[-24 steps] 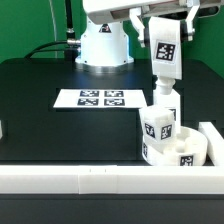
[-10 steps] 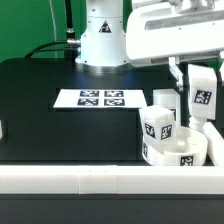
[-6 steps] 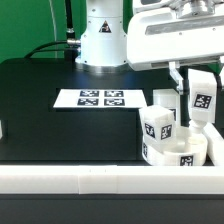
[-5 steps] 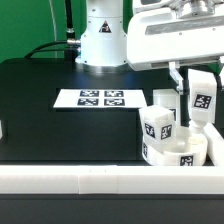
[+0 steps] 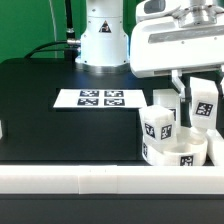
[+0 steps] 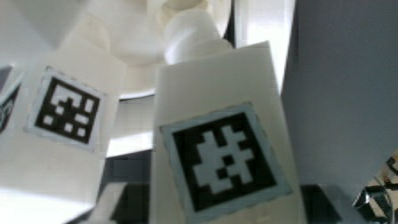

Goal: Assemble stool

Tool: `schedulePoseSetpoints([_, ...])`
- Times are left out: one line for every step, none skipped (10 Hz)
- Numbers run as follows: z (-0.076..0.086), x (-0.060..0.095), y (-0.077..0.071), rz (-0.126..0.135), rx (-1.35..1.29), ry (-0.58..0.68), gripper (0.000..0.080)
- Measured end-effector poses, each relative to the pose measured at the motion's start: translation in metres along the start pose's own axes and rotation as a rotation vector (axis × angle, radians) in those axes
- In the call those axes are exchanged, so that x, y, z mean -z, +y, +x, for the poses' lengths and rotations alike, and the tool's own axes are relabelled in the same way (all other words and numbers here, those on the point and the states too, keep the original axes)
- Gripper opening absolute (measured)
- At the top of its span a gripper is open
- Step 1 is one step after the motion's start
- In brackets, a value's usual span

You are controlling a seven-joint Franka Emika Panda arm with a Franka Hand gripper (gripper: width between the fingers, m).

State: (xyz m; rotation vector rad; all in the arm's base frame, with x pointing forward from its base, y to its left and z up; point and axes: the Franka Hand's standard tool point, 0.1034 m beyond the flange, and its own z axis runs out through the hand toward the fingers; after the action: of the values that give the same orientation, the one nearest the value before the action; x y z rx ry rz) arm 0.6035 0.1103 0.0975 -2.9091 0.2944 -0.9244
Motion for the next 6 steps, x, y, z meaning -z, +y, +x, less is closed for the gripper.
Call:
schedulePoseSetpoints([-0.0036, -0.0020, -0.0014, 0.000, 0.005, -0.003, 0.0327])
schedulePoseSetpoints([-0.0035, -0.0019, -0.0015, 0.000, 0.006, -0.002, 0.0327])
schedulePoseSetpoints([-0.0034, -0.0020, -0.0016, 0.000, 0.007, -0.003, 0.0327])
schedulePoseSetpoints([-0.0033, -0.0020, -0.0016, 0.000, 0.009, -0.003, 0.0327])
schedulePoseSetpoints([-0.0032, -0.0020, -0.0017, 0.000, 0.011, -0.003, 0.0327])
schedulePoseSetpoints([-0.0031, -0.0020, -0.0017, 0.000, 0.012, -0.003, 0.0327])
